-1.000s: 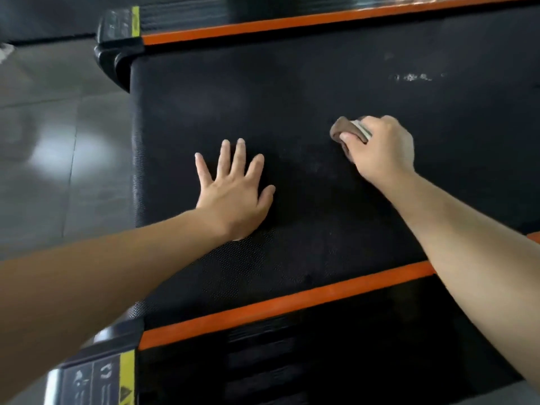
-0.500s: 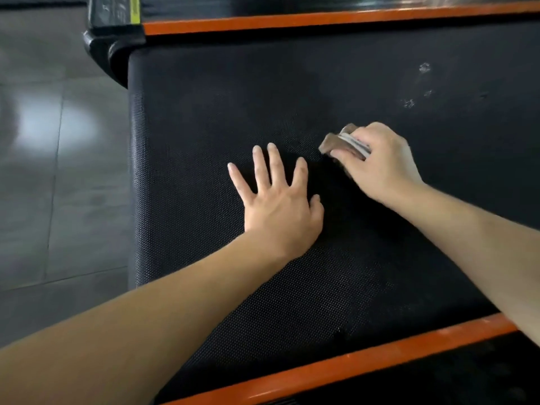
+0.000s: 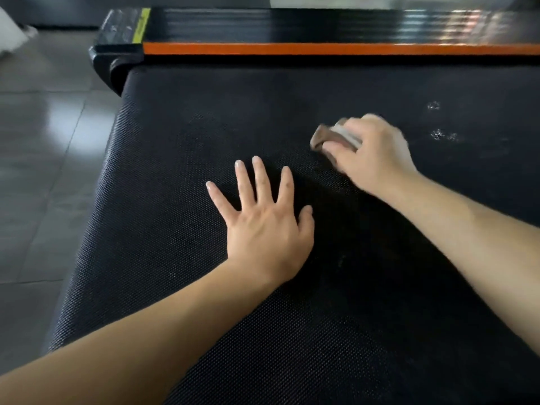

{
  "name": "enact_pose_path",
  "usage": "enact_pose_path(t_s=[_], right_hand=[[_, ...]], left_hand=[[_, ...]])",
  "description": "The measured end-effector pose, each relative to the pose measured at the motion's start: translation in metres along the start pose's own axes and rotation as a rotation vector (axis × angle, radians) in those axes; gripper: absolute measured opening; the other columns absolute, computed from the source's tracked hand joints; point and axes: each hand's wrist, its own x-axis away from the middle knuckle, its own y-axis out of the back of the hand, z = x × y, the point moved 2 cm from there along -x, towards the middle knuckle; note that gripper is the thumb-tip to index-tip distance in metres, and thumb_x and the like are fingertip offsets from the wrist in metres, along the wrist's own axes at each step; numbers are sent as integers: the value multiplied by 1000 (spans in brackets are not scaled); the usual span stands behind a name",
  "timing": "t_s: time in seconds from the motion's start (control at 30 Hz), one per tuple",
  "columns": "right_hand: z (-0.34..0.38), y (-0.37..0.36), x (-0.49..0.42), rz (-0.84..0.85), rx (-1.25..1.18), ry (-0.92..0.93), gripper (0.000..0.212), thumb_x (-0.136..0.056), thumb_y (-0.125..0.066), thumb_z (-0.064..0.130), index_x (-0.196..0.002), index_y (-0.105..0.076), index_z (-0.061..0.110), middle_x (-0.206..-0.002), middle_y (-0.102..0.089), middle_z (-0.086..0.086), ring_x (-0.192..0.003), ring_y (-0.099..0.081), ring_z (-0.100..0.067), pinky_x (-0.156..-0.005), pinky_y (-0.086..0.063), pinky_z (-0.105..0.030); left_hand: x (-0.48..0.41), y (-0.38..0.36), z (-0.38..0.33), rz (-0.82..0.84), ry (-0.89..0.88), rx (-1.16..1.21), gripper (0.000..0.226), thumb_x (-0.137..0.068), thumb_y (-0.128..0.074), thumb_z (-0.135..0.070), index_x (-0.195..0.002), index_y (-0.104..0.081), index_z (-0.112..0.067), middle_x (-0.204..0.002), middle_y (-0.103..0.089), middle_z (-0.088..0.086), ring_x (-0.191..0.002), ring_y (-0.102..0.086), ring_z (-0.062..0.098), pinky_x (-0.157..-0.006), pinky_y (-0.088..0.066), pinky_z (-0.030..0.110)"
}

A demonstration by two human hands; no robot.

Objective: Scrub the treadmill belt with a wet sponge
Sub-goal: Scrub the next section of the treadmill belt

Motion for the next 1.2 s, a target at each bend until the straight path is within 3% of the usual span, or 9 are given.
enact_pose_path(t_s=[0.1, 0.23, 0.3, 0.43, 0.6, 0.73, 0.93, 1.1, 1.2], right_hand=[[-12, -7, -56, -112, 21, -207, 34, -91, -60, 52, -106, -70, 22, -101, -66, -6, -93, -64, -29, -81, -51, -42], [25, -30, -42, 58, -68, 129, 30, -91, -63, 50, -99, -71, 23, -92, -63, -2, -80, -59, -22, -70, -47, -35], [15, -25, -61, 21, -28, 111, 29, -92, -62, 50, -101, -71, 24, -95, -65, -3, -85, -60, -25, -75, -48, -38], [-10, -21, -119, -127, 95, -171, 32, -93, -60, 50, -104, -70, 22, -108, -70, -8, -102, -64, -34, -89, -48, -44], [1, -30, -109, -16, 4, 53, 31, -91, -65, 50, -106, -73, 24, -102, -68, -6, -94, -63, -29, -80, -51, -43], [-21, -16, -136, -71, 31, -202, 31, -94, -62, 50, -100, -72, 21, -100, -71, -5, -96, -65, -31, -77, -51, -39], [3, -30, -116, 2, 43, 90, 35, -94, -61, 51, -113, -74, 24, -107, -69, -10, -96, -65, -34, -76, -50, -38], [-28, -12, -141, -141, 94, -264, 31, -97, -59, 47, -106, -68, 18, -108, -68, -11, -100, -63, -33, -78, -45, -40], [-7, -24, -111, -31, -40, -41, 32, -92, -64, 50, -107, -71, 23, -103, -67, -6, -94, -62, -29, -75, -45, -36]], left_hand=[[1, -5, 1, -55, -4, -38, 76, -97, -14, -64, -163, -9, -27, -170, 4, 18, -155, 15, 40, -113, 12, 76], [0, -5, 0, -50, 2, -52, 77, -97, -13, -68, -163, -4, -29, -170, 9, 16, -154, 21, 39, -113, 13, 75], [0, -5, 0, -50, -2, -51, 77, -98, -14, -69, -163, -3, -29, -170, 11, 15, -154, 22, 38, -114, 14, 74], [1, -7, -2, -71, 4, -67, 78, -98, -14, -70, -163, -5, -29, -171, 8, 15, -155, 19, 38, -115, 11, 75], [0, -6, -4, -68, 17, -73, 78, -97, -15, -70, -163, -6, -30, -171, 7, 14, -155, 19, 37, -116, 10, 74], [1, -6, -3, -51, 16, -94, 77, -97, -14, -70, -163, -2, -30, -171, 11, 13, -155, 21, 36, -116, 10, 73], [0, -4, -5, -57, 28, -87, 78, -96, -14, -71, -163, -4, -32, -171, 10, 11, -155, 22, 34, -117, 13, 71], [0, -4, -6, -28, 32, -101, 77, -96, -14, -71, -162, 3, -33, -170, 16, 10, -154, 26, 33, -117, 15, 69], [0, -4, -5, -42, 31, -89, 78, -95, -14, -71, -162, 0, -33, -171, 13, 10, -154, 25, 32, -117, 15, 70]])
